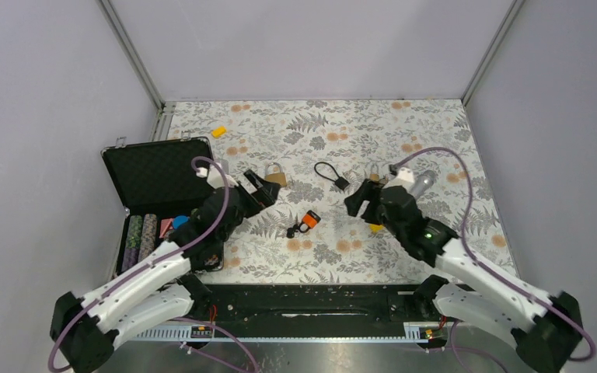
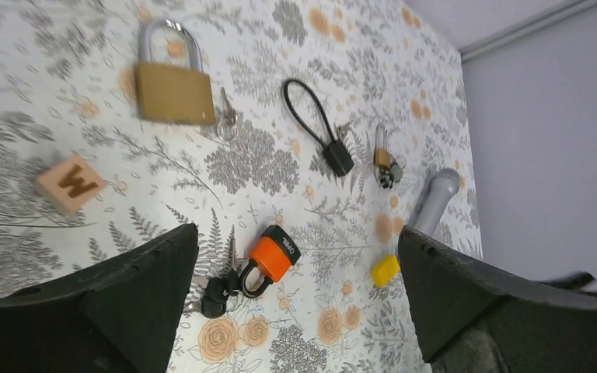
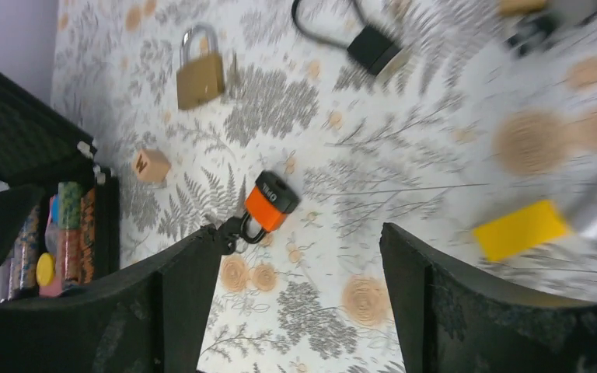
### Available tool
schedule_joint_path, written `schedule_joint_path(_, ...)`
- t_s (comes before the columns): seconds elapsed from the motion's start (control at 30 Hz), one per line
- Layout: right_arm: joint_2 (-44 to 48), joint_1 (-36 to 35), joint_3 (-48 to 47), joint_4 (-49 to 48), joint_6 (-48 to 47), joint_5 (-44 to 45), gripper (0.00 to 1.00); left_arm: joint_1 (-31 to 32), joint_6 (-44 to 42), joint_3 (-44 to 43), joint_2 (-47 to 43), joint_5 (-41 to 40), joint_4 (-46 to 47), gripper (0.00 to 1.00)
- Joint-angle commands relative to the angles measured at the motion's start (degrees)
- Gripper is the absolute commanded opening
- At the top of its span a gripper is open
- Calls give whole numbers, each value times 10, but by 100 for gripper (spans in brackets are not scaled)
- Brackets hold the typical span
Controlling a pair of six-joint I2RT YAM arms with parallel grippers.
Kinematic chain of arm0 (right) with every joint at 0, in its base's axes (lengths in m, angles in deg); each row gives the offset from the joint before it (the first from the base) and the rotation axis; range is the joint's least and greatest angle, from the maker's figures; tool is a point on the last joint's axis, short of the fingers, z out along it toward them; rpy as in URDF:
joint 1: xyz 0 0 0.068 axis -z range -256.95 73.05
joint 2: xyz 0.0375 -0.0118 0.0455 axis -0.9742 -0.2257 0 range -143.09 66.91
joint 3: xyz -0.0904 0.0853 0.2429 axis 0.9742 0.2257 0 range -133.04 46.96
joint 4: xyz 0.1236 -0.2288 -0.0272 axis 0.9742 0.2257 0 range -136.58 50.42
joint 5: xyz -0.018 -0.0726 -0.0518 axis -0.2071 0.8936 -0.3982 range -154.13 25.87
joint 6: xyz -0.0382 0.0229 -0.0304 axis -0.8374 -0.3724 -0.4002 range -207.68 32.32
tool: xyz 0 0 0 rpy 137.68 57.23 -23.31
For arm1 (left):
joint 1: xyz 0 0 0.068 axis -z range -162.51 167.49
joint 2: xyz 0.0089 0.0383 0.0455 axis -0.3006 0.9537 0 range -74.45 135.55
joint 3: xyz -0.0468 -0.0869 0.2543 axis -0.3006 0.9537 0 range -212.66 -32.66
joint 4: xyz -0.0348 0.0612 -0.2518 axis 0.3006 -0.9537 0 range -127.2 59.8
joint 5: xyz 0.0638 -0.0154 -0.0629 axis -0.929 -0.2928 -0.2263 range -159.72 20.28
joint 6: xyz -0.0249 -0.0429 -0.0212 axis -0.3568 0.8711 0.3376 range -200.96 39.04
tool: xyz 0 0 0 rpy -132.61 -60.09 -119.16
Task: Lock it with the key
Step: Place the key at the center of the board, then reset both arms
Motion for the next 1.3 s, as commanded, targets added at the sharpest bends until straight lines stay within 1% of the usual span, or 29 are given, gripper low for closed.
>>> schedule_joint_path(0.0, 131, 1, -53, 192, -85, 189, 84, 1, -51, -86, -62, -83, -198, 99)
schedule_joint_path(0.07, 187, 1, -73, 244, -108, 241, 89, 2, -64, -115, -92, -99, -242, 99)
schedule_joint_path(0.13, 238, 1, -97, 293, -128, 290, 94, 2, -88, -138, -125, -107, -267, 99)
schedule_joint_path(0.17, 262, 1, -111, 315, -134, 314, 99, 1, -104, -146, -143, -112, -277, 99)
schedule_joint_path(0.33, 352, 1, -196, 412, -151, 400, 99, 1, -156, -182, -227, -137, -316, 99)
schedule_joint_path(0.43, 397, 1, -254, 439, -172, 429, 100, 1, -191, -193, -264, -146, -324, 99)
schedule_joint_path(0.57, 447, 1, -334, 440, -208, 439, 99, 2, -213, -209, -296, -170, -346, 99)
schedule_joint_path(0.73, 468, 1, -398, 438, -248, 444, 100, 2, -241, -228, -325, -178, -363, 99)
schedule_joint_path(0.93, 486, 1, -413, 429, -283, 464, 100, 1, -273, -226, -346, -178, -367, 99)
schedule_joint_path(1.17, 503, 1, -398, 428, -280, 469, 100, 2, -275, -223, -347, -159, -366, 99)
schedule_joint_path(1.27, 502, 0, -394, 426, -278, 469, 100, 1, -271, -220, -350, -164, -363, 99)
